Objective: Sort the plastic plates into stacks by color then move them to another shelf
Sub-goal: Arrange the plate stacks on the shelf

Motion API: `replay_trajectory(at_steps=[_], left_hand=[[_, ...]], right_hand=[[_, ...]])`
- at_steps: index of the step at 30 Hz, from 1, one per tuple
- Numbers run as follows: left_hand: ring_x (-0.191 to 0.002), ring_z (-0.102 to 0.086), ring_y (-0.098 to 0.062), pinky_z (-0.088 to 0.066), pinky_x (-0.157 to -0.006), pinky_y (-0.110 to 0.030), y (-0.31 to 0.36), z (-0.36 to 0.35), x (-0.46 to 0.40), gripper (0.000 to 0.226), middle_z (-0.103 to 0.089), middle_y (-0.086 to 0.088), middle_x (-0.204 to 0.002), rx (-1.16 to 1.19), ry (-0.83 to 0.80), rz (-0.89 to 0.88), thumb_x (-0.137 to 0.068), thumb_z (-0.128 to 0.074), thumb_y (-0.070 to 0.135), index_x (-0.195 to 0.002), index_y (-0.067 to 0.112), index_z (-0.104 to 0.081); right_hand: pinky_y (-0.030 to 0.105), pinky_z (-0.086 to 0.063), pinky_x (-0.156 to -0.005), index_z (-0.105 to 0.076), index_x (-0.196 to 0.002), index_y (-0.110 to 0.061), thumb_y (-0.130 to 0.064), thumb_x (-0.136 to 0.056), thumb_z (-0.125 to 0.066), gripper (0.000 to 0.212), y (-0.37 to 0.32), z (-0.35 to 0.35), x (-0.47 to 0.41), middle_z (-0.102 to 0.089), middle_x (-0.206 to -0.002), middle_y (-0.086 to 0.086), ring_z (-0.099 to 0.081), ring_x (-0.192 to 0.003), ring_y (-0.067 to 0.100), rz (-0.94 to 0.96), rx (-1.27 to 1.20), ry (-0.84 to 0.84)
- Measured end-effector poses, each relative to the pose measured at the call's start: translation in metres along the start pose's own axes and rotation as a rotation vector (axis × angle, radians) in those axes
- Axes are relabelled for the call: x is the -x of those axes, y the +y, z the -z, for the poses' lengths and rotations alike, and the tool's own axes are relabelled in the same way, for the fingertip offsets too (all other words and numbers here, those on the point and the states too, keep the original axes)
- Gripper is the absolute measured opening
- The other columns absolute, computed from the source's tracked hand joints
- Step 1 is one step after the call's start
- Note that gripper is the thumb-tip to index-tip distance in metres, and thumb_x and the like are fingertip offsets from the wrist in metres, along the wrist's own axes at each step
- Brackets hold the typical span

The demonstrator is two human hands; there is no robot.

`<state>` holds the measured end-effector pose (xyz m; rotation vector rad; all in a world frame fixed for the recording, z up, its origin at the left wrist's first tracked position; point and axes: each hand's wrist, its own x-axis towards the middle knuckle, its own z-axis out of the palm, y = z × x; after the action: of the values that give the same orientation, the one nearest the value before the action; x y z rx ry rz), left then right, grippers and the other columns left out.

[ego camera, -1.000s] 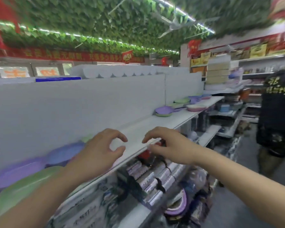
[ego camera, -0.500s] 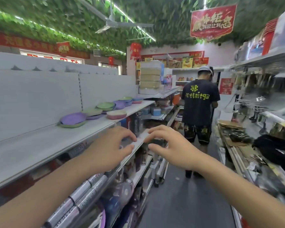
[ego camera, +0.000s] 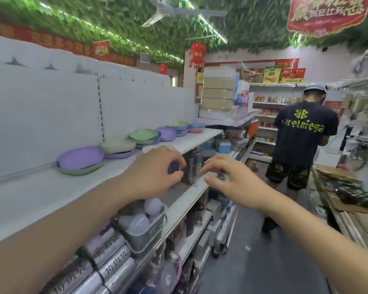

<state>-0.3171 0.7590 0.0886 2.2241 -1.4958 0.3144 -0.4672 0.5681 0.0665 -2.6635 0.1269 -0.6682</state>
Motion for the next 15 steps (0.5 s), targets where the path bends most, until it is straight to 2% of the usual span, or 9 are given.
replay_trajectory(at_steps=[4,7,11,15], left_hand=[[-0.117,-0.054,-0.018,-0.044,-0.099,-0.038,-0.071,0.009,-0.043,0.042,-0.058,0.007,-0.124,-0.062,0.005,0.186,-0.077,-0.049,0.051,-0.114,0.038,-0.064],[-0.118,-0.053,-0.019,-0.042,-0.100,-0.037,-0.119,0.011,-0.061,0.027,-0.055,0.006,-0.122,-0.111,0.012,0.301,-0.092,-0.059,0.042,-0.119,0.038,-0.061],[-0.118,-0.051,-0.018,-0.040,-0.097,-0.034,-0.165,0.013,-0.079,0.028,-0.055,0.006,-0.128,-0.202,0.038,0.462,-0.093,-0.059,0.041,-0.121,0.038,-0.058],[-0.116,-0.051,-0.016,-0.039,-0.100,-0.034,-0.198,0.008,-0.101,0.029,-0.055,0.007,-0.129,-0.247,0.060,0.599,-0.094,-0.061,0.039,-0.123,0.037,-0.058]], right_hand=[[0.031,-0.047,-0.098,-0.070,-0.109,-0.035,-0.034,-0.097,-0.064,0.013,0.025,-0.029,-0.092,-0.059,-0.114,-0.012,-0.058,-0.107,0.007,0.066,-0.009,-0.040],[0.021,-0.046,-0.088,-0.070,-0.107,-0.037,-0.034,-0.097,-0.065,0.012,0.042,-0.048,-0.150,-0.058,-0.111,-0.013,-0.059,-0.101,0.003,0.121,-0.050,-0.088],[0.028,-0.047,-0.093,-0.070,-0.108,-0.036,-0.034,-0.096,-0.066,0.013,0.074,-0.068,-0.225,-0.061,-0.113,-0.012,-0.056,-0.106,0.005,0.171,-0.098,-0.094],[0.021,-0.044,-0.092,-0.069,-0.110,-0.036,-0.036,-0.098,-0.064,0.013,0.111,-0.087,-0.294,-0.062,-0.117,-0.019,-0.056,-0.108,0.000,0.238,-0.160,-0.142]])
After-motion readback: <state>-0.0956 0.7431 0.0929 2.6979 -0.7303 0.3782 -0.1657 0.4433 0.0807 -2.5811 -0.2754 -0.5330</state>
